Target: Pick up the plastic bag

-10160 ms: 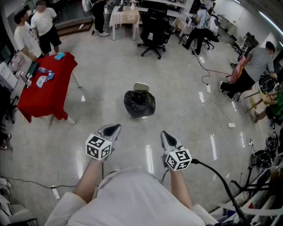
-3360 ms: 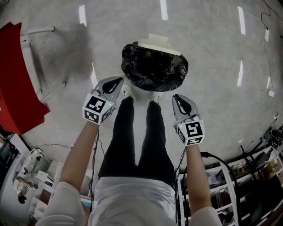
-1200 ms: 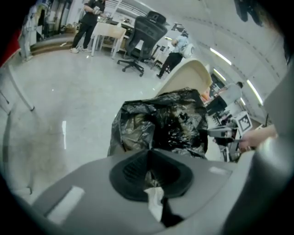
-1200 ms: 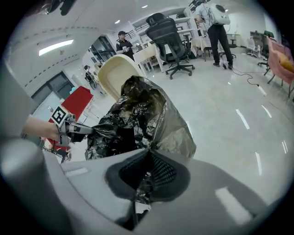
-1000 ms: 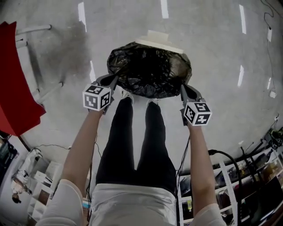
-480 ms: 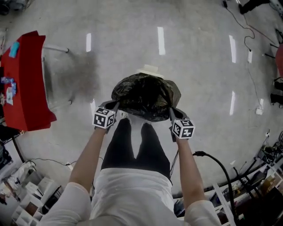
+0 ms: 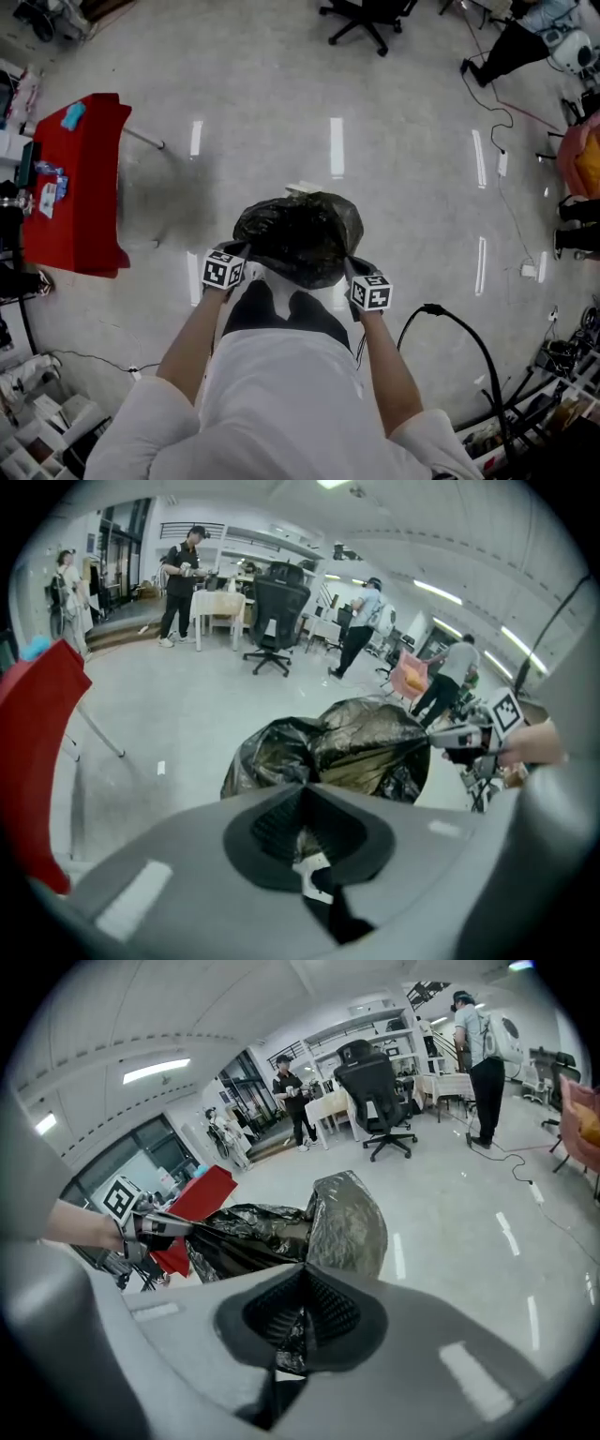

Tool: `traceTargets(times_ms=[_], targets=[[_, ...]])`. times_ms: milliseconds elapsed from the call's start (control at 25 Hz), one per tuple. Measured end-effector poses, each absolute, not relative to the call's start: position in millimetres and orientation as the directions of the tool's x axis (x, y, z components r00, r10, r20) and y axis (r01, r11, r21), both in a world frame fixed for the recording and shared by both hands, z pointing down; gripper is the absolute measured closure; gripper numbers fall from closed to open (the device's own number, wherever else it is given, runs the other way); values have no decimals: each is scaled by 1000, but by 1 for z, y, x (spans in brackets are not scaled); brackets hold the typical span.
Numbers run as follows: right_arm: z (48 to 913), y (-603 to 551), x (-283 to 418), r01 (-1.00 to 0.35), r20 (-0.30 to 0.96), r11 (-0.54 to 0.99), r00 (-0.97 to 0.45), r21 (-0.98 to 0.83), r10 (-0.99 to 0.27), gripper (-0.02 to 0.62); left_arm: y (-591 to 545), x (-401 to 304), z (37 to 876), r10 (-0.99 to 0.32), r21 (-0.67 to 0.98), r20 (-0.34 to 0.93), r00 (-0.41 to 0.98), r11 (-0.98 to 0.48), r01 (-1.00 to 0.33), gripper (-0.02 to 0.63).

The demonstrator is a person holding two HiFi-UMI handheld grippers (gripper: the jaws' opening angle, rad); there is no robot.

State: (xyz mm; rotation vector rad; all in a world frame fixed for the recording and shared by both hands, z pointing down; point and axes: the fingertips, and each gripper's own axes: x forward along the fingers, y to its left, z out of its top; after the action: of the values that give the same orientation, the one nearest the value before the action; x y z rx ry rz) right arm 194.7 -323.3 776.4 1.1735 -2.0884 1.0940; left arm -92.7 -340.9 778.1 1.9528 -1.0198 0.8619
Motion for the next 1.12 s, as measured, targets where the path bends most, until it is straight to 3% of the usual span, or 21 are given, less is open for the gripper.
traceTargets(times_ms=[360,720,1120], targets=[[704,-296,201,-840,650,346,-543,-419,-532,594,-297,-100,709,-459,306,764,453,-361,-881,598],[652,-256,188,-835,600,383,-551,-396,-581,594,-254,-97,647,-498,287,706,504,-449,-846,598],[586,-197,151,-874,500,318,-473,-367,-725,594,-217,-155,583,-564,293,604,563,-499,-816,598]])
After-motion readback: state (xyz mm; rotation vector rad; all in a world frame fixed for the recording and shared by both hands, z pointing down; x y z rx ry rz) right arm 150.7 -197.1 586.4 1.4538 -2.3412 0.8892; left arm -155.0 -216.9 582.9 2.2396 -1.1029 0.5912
